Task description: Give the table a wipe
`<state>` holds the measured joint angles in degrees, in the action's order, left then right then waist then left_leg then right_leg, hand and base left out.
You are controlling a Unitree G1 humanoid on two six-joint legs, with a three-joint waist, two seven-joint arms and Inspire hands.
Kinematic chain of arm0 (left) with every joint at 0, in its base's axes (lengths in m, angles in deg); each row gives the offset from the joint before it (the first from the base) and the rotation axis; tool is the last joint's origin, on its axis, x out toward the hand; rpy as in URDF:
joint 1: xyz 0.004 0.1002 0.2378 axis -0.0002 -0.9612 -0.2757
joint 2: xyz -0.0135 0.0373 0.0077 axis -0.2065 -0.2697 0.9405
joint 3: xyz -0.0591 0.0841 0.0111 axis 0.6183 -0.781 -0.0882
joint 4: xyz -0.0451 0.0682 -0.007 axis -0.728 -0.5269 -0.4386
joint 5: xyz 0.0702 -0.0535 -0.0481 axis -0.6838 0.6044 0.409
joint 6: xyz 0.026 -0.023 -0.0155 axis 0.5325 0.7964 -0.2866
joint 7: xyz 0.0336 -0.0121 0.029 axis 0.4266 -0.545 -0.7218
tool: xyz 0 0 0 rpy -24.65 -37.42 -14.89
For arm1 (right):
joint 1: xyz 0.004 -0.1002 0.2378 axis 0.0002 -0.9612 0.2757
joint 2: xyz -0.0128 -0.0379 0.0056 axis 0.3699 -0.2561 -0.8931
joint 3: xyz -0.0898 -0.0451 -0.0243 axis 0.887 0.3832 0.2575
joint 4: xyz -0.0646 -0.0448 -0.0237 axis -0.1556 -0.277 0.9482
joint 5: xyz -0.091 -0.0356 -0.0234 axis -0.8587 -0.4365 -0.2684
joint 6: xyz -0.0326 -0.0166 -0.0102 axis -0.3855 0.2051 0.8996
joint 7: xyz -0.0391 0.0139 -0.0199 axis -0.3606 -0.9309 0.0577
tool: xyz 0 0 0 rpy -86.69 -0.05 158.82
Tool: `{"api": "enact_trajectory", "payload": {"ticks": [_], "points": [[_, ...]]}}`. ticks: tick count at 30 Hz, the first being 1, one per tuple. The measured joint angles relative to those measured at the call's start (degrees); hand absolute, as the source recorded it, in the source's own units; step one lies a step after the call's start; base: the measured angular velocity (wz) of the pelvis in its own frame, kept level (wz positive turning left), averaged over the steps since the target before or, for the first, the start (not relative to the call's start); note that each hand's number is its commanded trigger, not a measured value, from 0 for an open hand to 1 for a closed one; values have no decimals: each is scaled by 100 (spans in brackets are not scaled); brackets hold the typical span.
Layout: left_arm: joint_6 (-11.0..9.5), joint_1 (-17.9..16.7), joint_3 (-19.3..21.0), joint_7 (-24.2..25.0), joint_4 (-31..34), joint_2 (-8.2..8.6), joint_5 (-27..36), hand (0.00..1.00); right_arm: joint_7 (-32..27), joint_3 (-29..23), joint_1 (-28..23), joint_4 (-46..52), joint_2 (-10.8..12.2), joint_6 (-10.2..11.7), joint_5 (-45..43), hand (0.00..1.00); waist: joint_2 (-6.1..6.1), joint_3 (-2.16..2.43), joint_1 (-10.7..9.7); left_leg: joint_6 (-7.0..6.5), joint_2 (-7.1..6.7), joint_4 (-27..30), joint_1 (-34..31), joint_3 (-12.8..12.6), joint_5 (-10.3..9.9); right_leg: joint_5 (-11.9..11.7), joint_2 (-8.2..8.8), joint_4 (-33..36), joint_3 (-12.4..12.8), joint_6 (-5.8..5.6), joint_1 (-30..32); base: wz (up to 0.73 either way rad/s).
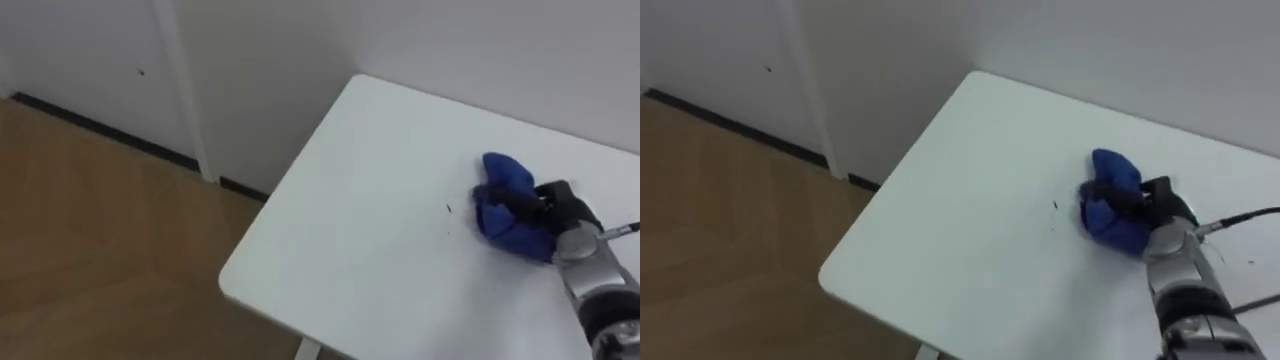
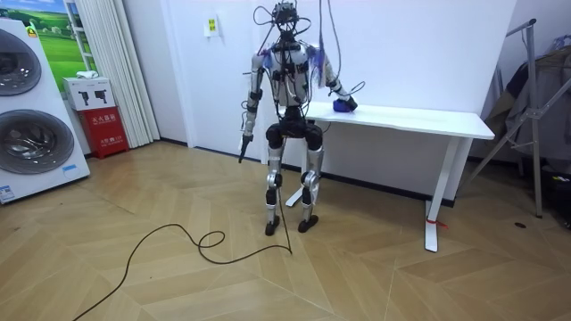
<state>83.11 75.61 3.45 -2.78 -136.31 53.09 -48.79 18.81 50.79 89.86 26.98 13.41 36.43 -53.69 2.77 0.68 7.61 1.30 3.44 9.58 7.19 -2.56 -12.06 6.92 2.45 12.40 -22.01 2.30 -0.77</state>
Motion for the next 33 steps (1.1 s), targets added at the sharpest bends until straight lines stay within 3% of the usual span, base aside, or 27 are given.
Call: {"api": "enact_trajectory", "payload": {"ticks": [4,9,12,15,18,21,22,24,25,26,29,33], "points": [[-138,68,-73,-121,174,-32,-3,0,-159,4,-228,211,95,-13,5,100,-25,17,-53,-34,0,-8,158,-53,-37,-73,-40,-93,53,-40,-217,-8],[-124,100,-252,-171,180,-16,2,0,-305,329,-90,509,343,-281,22,100,-86,17,182,1,93,-125,330,-499,-63,-137,-194,-76,472,26,-107,-49],[-123,55,-303,-248,217,45,73,0,-284,687,-77,965,500,-436,-72,100,-105,11,208,42,151,-127,323,-711,-83,-178,-284,-78,629,83,19,-40],[-126,30,-374,-264,261,103,258,0,-239,673,-84,1104,522,-333,-103,100,-155,1,110,62,178,-133,290,-811,-91,-181,-317,-69,683,101,100,-12],[-130,-7,-369,-253,380,110,342,0,-313,657,-237,1159,506,-64,-157,100,-167,3,-25,71,188,-135,293,-813,-97,-178,-338,-83,752,100,117,1],[-268,-84,-209,-225,425,105,329,0,-485,278,-558,986,499,338,-236,100,-149,14,-238,60,181,-129,366,-759,-104,-159,-320,-155,687,70,-39,18],[-306,-169,-12,-187,465,103,273,0,-554,-78,-748,901,480,453,-243,100,-113,39,-405,51,173,-132,416,-707,-112,-129,-281,-172,606,29,-87,31],[-315,-382,131,-132,672,101,144,0,-748,-596,-1064,802,334,510,-173,100,-103,38,-573,20,168,-125,461,-667,-176,-94,-272,-180,588,-14,-190,22],[-302,-494,284,-119,870,107,-18,0,-876,-939,-1414,787,154,579,-97,100,-75,51,-654,-1,168,-86,460,-660,-219,-77,-266,-178,559,-41,-223,8],[-305,-519,365,-120,999,78,-130,0,-964,-1237,-1785,777,9,598,43,100,-36,77,-658,-12,161,-85,461,-656,-234,-71,-259,-175,555,-51,-254,5],[-401,-526,427,-117,1066,-62,-312,0,-1017,-1645,-2287,618,-146,603,243,100,54,100,-790,-13,168,-96,571,-667,-249,-71,-268,-170,604,-55,-334,-12],[-550,-484,377,-115,1163,-43,-293,0,-1033,-1646,-2282,866,-65,480,277,100,52,91,-805,13,213,-135,664,-1007,-303,-128,-367,-151,824,-12,-262,-49]]}}
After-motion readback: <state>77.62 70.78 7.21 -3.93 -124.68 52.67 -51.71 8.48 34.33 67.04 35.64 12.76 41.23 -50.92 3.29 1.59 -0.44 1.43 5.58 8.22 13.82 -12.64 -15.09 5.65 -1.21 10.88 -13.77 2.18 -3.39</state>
